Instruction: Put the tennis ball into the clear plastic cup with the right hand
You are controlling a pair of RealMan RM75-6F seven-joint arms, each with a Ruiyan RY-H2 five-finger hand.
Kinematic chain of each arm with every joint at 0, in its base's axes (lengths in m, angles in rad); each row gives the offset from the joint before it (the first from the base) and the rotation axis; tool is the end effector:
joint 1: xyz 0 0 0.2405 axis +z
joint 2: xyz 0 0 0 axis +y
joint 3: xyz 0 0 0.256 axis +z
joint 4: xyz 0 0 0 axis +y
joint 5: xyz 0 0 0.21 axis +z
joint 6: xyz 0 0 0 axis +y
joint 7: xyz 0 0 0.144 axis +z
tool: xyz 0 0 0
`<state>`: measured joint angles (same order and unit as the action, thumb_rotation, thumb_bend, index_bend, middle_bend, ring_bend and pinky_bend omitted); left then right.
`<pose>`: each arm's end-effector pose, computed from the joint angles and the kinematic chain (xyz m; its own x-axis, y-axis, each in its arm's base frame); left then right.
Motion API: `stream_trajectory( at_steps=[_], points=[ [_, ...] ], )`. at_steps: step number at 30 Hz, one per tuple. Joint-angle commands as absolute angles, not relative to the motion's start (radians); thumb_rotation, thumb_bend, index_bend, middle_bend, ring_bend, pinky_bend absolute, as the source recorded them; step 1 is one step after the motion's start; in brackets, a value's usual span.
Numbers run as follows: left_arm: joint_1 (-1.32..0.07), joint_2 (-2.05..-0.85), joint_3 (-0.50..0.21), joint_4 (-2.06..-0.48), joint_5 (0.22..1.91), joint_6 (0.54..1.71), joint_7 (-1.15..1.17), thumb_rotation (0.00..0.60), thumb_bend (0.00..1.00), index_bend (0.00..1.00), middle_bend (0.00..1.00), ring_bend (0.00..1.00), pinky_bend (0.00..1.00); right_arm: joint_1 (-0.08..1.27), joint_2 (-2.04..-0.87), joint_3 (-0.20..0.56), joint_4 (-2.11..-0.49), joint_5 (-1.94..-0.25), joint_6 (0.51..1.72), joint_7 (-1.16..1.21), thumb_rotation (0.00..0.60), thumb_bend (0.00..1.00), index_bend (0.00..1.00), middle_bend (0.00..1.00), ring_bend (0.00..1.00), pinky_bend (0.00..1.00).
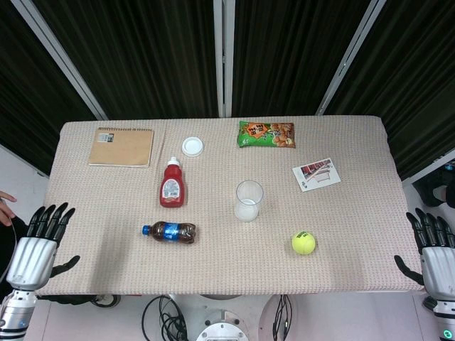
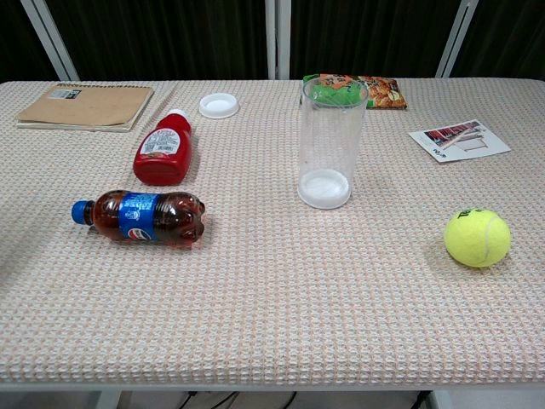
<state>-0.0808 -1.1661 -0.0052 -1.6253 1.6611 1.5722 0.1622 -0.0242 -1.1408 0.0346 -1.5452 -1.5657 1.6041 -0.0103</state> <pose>-0.2822 0.1678 0.1405 0.4862 -0.0606 0.8718 0.8577 -0.1580 -0.4893 -0.3251 -0.1431 0.1679 0.4499 0.0569 0.8913 -0.8931 0.0283 0.4490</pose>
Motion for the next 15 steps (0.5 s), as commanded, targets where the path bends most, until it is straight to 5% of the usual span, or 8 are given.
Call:
stream_trajectory(
  at_steps=[1,15],
  points=[
    [-0.083,-1.161,-0.005,-1.636,1.661,1.568,0.17,0.6,0.06,0.05,0.0,0.0,0.0,-0.028,-1.14,0.033,-1.54,-1.568,1.609,-0.002,0.6,0.18,0.0,0.0,0.0,0.0],
    [-0.099,-1.164,-0.002,-1.645,1.663,1.538,0.183,0.6,0.06,0.05,0.0,0.0,0.0,0.005,-1.141,0.02,-1.557,-1.553,1.514,-0.049,0.6,0.18,0.0,0.0,0.0,0.0]
  ],
)
